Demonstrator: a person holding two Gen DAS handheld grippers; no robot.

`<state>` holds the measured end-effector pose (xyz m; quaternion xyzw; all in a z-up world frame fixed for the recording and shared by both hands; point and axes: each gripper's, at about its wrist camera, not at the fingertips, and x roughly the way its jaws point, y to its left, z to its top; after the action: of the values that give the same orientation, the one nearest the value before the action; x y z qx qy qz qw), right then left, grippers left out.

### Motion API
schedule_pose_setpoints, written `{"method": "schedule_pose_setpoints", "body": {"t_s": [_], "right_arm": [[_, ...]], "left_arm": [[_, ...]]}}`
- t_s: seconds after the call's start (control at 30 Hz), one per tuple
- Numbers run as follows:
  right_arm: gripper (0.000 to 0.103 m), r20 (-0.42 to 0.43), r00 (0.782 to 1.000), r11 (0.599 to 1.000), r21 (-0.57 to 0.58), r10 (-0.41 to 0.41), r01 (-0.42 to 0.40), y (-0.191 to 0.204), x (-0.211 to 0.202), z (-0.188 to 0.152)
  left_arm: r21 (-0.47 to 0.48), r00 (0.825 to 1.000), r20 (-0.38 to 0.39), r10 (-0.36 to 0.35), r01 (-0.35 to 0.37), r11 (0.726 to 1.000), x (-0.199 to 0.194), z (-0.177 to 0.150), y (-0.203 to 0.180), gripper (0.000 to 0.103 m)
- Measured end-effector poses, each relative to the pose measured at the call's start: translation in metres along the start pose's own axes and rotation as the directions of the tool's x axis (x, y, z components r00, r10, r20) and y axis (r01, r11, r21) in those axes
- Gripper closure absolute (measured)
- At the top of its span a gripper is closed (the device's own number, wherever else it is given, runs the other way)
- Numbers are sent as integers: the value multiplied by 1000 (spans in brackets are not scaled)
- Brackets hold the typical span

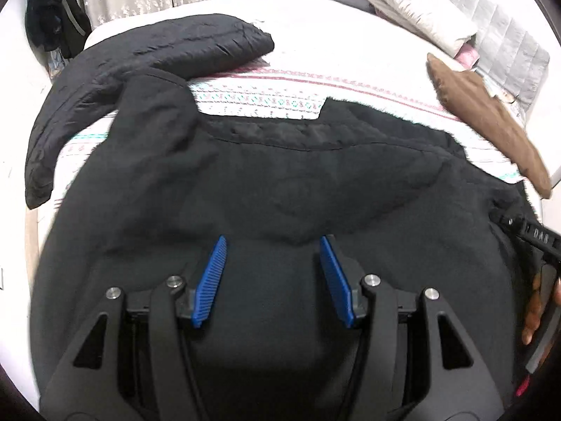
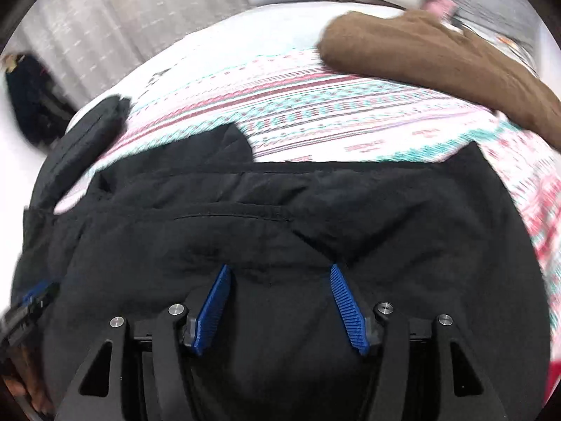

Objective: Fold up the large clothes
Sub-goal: 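Open both grippers and withdraw them from the folded coat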

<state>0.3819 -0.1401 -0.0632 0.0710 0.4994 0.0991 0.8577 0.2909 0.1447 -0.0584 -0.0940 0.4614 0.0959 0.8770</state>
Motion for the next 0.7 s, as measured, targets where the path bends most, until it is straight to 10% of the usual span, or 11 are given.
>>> {"method": "schedule_pose_setpoints", "body": {"t_s": [0.3, 0.7], "right_arm": [[23, 114, 988, 990, -107, 104, -92, 32, -130, -56], [5, 410, 911, 981, -189, 36, 46, 90, -270, -260]], "left_arm": [[-21, 991, 123, -46, 49, 999, -112, -64, 19, 39], [37, 930, 363, -65, 55, 998, -233, -188, 4, 9]]}}
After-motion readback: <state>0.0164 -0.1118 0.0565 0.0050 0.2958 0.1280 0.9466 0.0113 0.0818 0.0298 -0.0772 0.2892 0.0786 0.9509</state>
